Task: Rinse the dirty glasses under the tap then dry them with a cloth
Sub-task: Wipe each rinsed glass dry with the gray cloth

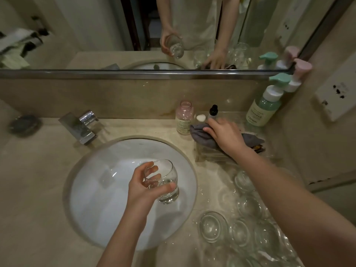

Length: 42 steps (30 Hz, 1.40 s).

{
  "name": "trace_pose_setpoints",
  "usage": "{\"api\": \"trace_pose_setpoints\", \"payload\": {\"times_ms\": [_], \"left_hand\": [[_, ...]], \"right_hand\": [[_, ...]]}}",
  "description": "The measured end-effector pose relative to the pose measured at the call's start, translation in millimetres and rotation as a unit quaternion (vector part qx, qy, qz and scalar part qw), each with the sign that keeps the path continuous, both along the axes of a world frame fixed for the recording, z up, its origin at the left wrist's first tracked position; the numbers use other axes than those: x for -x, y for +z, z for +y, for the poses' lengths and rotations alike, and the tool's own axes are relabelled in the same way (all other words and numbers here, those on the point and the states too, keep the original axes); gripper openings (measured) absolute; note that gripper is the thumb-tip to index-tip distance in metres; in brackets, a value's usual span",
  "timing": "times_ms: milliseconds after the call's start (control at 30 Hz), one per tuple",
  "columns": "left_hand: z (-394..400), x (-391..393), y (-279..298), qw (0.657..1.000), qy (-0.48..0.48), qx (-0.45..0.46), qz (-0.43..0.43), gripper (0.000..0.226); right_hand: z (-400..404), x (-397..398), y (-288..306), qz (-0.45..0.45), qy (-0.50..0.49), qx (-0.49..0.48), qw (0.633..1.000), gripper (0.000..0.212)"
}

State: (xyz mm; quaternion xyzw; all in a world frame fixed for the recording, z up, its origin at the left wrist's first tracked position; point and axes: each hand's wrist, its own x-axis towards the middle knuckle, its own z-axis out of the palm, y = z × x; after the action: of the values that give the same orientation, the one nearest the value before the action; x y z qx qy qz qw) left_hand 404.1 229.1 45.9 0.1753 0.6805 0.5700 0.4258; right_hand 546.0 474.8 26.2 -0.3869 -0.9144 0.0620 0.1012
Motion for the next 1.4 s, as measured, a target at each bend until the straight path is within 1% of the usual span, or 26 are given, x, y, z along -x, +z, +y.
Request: {"api": "trace_pose_setpoints", "payload": {"times_ms": [67, 133, 233, 300, 333, 400, 500, 600, 667, 700, 767, 867, 933, 1000, 1100, 1167, 1267, 1333, 1400], "left_hand": [[-2.1, 4.2, 3.8, 1.000, 0.002, -0.009, -0.001, 0.096], [-4.0, 10.8, 8.3, 1.000, 0.003, -0.024, -0.002, 0.091], [-8.3, 23.6, 18.1, 0.998, 0.009, -0.056, -0.005, 0.091], [-12.8, 34.1, 26.3, 0.997, 0.007, -0.078, -0.006, 0.086], [-15.6, 39.7, 31.6, 0.996, 0.004, -0.091, -0.007, 0.083], [-22.2, 51.9, 43.2, 0.993, -0.002, -0.117, -0.015, 0.084], [-34.0, 69.0, 61.4, 0.986, -0.013, -0.161, -0.031, 0.085], [-47.0, 77.5, 78.2, 0.976, -0.041, -0.207, -0.049, 0.085], [-56.5, 79.9, 84.3, 0.972, -0.044, -0.223, -0.057, 0.081], [-61.9, 81.3, 85.8, 0.971, -0.043, -0.227, -0.057, 0.078], [-72.8, 84.2, 88.0, 0.970, -0.040, -0.237, -0.042, 0.072], [-90.0, 85.8, 93.9, 0.970, -0.058, -0.238, 0.001, 0.057], [-100.9, 87.6, 97.4, 0.966, -0.068, -0.248, 0.014, 0.050], [-110.2, 90.2, 97.4, 0.965, -0.074, -0.251, 0.003, 0.049], [-123.3, 92.0, 98.2, 0.964, -0.082, -0.247, -0.058, 0.049], [-128.7, 92.0, 99.6, 0.960, -0.094, -0.248, -0.087, 0.050], [-131.3, 90.7, 104.6, 0.951, -0.120, -0.260, -0.115, 0.047], [-131.4, 87.9, 107.2, 0.954, -0.128, -0.254, -0.095, 0.048], [-131.1, 84.9, 112.8, 0.960, -0.128, -0.247, -0.042, 0.050]], "right_hand": [[-9.5, 6.9, 14.1, 0.055, -0.010, 0.005, 0.998, 0.029], [-21.8, 13.2, 31.7, 0.129, -0.026, 0.041, 0.990, 0.028], [-50.4, 22.1, 62.4, 0.259, -0.050, 0.093, 0.960, 0.023], [-77.1, 28.2, 82.1, 0.318, -0.058, 0.110, 0.940, 0.018], [-92.0, 32.2, 90.8, 0.340, -0.059, 0.119, 0.931, 0.015], [-123.3, 42.0, 104.6, 0.380, -0.053, 0.138, 0.913, 0.010], [-170.2, 60.4, 116.6, 0.440, -0.046, 0.190, 0.877, 0.009], [-215.9, 82.0, 125.7, 0.491, -0.043, 0.240, 0.836, 0.016], [-239.8, 95.8, 127.4, 0.528, -0.050, 0.254, 0.809, 0.018], [-250.6, 102.5, 127.4, 0.540, -0.054, 0.252, 0.801, 0.021], [-271.2, 113.4, 126.5, 0.548, -0.057, 0.230, 0.802, 0.027], [-301.5, 126.6, 127.5, 0.530, -0.072, 0.199, 0.821, 0.049], [-317.2, 133.5, 126.6, 0.516, -0.086, 0.179, 0.833, 0.056], [-328.9, 138.8, 124.0, 0.515, -0.097, 0.165, 0.836, 0.053], [-339.3, 141.9, 122.8, 0.506, -0.109, 0.146, 0.843, 0.044], [-340.9, 140.4, 126.4, 0.509, -0.113, 0.168, 0.836, 0.043], [-340.1, 135.5, 131.9, 0.546, -0.110, 0.215, 0.802, 0.042], [-340.9, 131.9, 135.7, 0.573, -0.114, 0.230, 0.778, 0.036], [-345.4, 128.9, 138.4, 0.582, -0.126, 0.213, 0.775, 0.038]]}}
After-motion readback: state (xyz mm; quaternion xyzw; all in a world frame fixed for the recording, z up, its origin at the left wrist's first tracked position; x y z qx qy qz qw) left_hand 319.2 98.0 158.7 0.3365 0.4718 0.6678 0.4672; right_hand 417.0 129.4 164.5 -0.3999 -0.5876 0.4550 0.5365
